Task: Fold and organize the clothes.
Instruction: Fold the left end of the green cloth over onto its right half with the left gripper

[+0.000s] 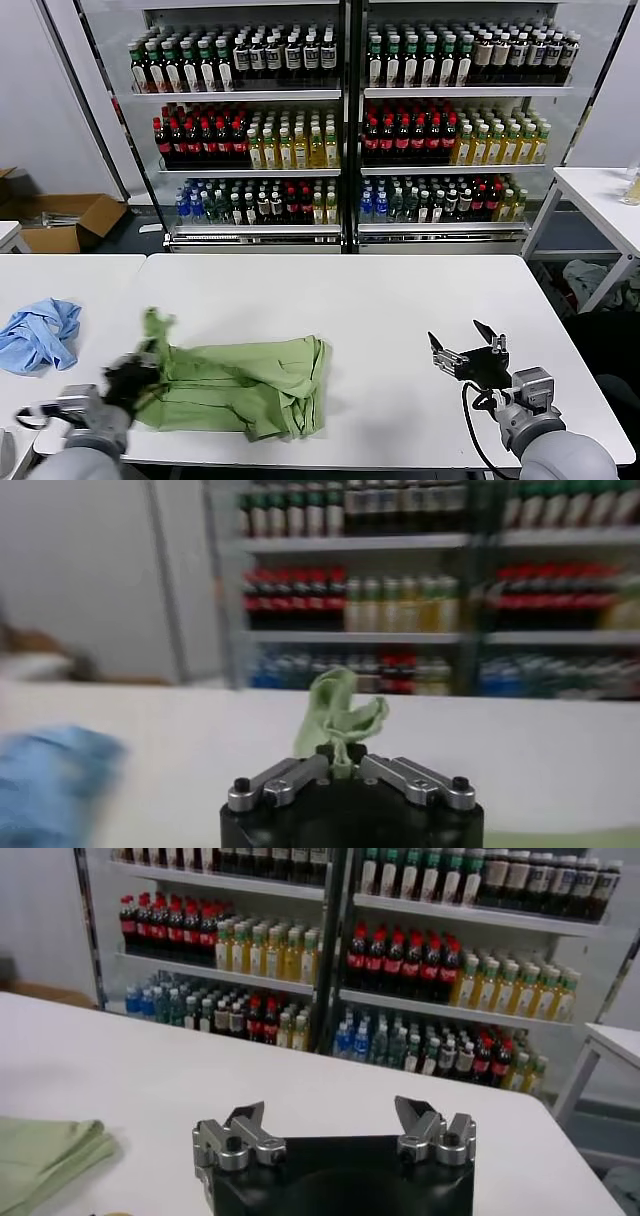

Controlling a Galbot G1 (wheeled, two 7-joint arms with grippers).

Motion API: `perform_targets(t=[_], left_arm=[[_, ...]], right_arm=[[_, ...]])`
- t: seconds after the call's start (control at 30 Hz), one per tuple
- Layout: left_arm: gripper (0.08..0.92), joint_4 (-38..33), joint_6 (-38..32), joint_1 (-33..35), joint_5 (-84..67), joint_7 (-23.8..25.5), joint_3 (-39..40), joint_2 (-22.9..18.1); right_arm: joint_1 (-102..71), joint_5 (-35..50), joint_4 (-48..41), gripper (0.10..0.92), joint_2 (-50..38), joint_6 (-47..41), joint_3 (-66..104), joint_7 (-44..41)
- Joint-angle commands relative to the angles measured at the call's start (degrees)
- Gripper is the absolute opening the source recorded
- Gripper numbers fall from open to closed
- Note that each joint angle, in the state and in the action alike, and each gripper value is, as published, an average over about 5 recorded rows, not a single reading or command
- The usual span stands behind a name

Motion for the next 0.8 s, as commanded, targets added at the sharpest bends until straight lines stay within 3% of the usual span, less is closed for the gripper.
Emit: perform_targets(t=[0.03,0.5,0.7,0.8], left_arm=[[0.1,0.5,0.1,-3.9,-10.2,-1.0,18.1,-6.9],[0.11,11.7,-2.7,-10.7,-6.8,-3.8,22.4,-11.6],[0.252,6.1,-4.6,-9.5,-8.0,-1.2,22.5,-14.3],[0.339,0.5,-4.8,-7.4,-7.4,0.4,18.1,-11.8]], right_arm=[[-0.2,-0.1,-0.2,0.823,0.2,0.0,0.5,0.0],[0.2,-0.4,-1.2,0.823,0.3,0.0,0.5,0.0],[2.2,-0.6,-1.7,0.822,0.3,0.0,-1.4,0.2],[3.7,-0.6,-2.1,0.823,0.2,0.0,-2.7,0.2]])
